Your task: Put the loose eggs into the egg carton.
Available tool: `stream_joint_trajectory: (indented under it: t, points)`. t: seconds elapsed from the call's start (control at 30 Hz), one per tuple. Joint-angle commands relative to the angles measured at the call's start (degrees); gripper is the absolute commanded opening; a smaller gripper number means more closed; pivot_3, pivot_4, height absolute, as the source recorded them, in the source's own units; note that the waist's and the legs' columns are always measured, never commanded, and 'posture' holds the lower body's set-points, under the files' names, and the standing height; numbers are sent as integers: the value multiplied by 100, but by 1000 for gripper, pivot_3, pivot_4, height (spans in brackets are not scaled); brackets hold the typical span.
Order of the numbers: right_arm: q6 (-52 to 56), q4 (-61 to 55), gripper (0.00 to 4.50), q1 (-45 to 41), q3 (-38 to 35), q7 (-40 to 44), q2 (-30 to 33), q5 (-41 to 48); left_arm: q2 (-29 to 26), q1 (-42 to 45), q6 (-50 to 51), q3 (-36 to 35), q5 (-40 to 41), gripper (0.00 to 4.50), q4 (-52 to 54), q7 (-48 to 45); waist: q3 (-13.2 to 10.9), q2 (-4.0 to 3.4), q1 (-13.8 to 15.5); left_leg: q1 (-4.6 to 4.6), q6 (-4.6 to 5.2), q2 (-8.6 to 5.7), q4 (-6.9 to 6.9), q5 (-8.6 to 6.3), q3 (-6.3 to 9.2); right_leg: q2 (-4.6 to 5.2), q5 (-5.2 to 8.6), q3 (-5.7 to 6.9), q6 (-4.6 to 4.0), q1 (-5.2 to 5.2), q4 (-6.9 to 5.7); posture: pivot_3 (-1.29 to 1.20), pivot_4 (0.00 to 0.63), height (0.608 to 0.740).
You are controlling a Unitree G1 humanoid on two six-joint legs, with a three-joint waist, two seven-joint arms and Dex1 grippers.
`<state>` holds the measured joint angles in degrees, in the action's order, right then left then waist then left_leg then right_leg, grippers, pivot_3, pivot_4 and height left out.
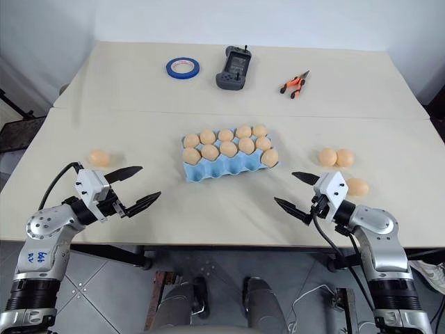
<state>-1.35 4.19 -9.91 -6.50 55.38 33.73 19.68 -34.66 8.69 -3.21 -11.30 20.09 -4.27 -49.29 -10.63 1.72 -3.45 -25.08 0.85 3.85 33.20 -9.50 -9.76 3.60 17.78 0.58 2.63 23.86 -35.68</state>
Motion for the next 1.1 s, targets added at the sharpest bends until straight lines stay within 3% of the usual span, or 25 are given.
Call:
stream_joint_trajectory:
  t: [0.03,0.3,0.5,0.63,0.9,1.1]
  points:
    - [-128,-127,4500,17,-164,-144,-62,78,-50,141,56,-41,-14,4448,148,83,0,0,2,0,0,0,0,0,0,0,0,0,0,0,0,0,150,740]
    - [-9,-499,4500,481,-816,-851,-126,269,112,361,294,236,191,4448,232,-251,1,-1,30,-2,1,-3,-2,-1,2,4,0,5,0,-4,4,0,150,740]
    - [-271,-728,4500,1765,-2473,-1955,-375,427,539,936,113,1112,-94,4448,14,-724,6,-10,173,-2,1,-3,7,-1,6,11,1,20,0,-16,10,0,150,740]
    - [-385,-615,4500,2297,-2896,-2226,-597,435,729,1173,45,1315,-168,4448,-272,-814,8,-13,87,2,5,-4,13,-3,2,9,-7,11,12,-25,18,0,150,740]
    - [-456,-83,4500,2404,-2779,-1923,-589,518,903,1487,-66,1450,-221,4448,-569,-1013,12,-19,-82,14,6,-9,37,-3,30,-9,-11,10,19,-44,16,0,150,740]
    - [-406,797,4500,1519,-2471,-1353,10,409,844,1415,-12,1340,-145,4448,-458,-1050,12,-20,-145,13,7,-12,43,-3,31,-7,-15,8,25,-49,16,0,150,740]
